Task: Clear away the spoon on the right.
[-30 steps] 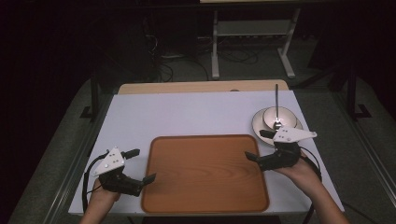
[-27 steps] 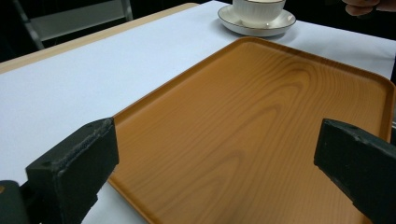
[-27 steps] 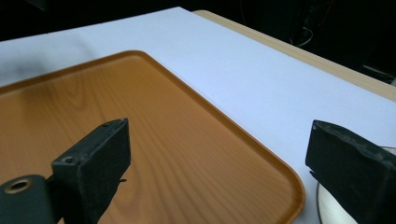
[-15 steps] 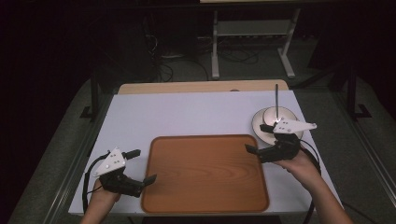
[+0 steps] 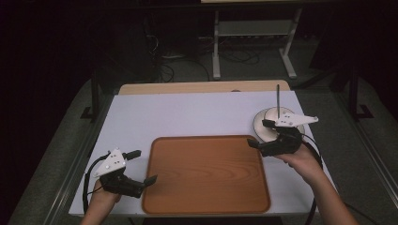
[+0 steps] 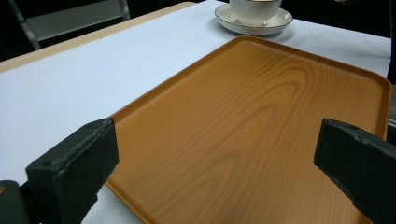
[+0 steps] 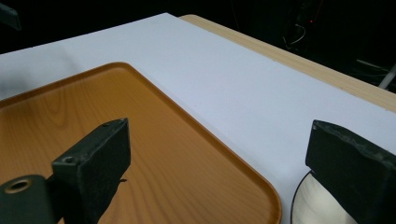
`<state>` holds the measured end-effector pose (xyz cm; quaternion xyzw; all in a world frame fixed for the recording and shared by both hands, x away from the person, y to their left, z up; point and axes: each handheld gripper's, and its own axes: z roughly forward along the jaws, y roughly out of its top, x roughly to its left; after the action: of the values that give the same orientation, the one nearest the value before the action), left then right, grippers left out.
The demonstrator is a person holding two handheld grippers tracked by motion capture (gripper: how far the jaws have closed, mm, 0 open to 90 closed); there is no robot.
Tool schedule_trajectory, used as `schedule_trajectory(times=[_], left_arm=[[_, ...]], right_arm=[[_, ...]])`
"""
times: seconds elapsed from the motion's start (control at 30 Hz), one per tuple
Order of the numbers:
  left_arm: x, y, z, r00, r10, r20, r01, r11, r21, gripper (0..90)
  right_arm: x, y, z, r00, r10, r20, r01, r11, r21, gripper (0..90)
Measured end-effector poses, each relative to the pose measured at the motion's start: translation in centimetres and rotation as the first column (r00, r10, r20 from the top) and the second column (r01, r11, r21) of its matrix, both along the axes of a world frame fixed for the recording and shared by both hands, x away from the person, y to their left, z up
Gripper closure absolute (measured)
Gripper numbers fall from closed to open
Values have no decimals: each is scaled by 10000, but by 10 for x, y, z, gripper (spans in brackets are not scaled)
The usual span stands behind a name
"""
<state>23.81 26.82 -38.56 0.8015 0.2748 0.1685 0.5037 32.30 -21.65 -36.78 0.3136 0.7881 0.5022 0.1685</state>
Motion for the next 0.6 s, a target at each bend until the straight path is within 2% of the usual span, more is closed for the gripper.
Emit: schedule_trajectory(times=[0.6], left_arm=[[0, 0, 0, 10000, -9, -33, 9, 10000, -9, 0]], right_arm=[[21, -4, 8, 9996, -248, 98, 248, 9997, 32, 63]])
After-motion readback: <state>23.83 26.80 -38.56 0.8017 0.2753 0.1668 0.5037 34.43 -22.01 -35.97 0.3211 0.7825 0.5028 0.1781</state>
